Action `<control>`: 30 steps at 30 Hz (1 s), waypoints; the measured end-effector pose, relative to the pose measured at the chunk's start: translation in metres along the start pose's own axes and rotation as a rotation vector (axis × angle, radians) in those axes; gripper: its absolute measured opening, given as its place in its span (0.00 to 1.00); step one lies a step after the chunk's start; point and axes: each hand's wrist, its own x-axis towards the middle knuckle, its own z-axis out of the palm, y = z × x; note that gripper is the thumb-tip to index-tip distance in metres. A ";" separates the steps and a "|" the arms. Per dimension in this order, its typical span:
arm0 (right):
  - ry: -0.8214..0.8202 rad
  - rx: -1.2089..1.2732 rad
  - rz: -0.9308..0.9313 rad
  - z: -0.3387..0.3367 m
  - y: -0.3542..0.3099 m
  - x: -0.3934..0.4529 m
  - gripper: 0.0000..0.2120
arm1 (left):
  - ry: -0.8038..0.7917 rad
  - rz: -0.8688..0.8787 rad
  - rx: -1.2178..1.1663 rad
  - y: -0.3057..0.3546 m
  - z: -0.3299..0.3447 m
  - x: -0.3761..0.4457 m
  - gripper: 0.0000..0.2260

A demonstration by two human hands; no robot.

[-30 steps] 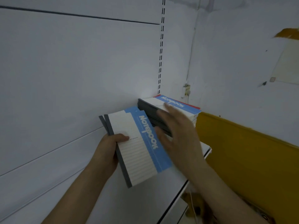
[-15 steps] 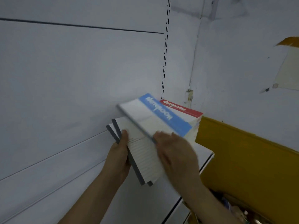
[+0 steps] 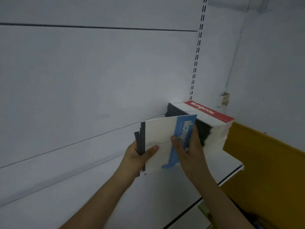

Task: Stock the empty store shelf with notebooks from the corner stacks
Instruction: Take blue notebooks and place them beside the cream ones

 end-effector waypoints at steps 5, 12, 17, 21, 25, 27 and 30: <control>-0.106 0.097 0.102 -0.005 0.018 0.000 0.11 | -0.064 -0.129 0.194 -0.032 0.001 -0.017 0.15; -0.247 0.153 0.047 0.017 -0.001 0.012 0.06 | 0.134 -0.226 0.095 -0.026 0.006 -0.054 0.20; -0.368 0.282 0.226 0.076 0.006 0.004 0.13 | 0.541 -0.164 0.252 -0.021 -0.034 -0.122 0.18; -0.398 0.354 0.379 0.124 0.005 -0.020 0.10 | 0.482 -0.084 0.691 -0.021 -0.067 -0.185 0.35; -0.431 0.390 0.509 0.172 -0.008 -0.060 0.07 | 0.534 -0.100 0.909 -0.011 -0.107 -0.224 0.37; -0.463 0.380 0.538 0.196 -0.019 -0.083 0.06 | 0.565 -0.079 0.908 -0.004 -0.134 -0.246 0.34; -0.530 0.334 0.510 0.237 -0.037 -0.119 0.10 | 0.586 -0.084 0.915 0.005 -0.184 -0.284 0.32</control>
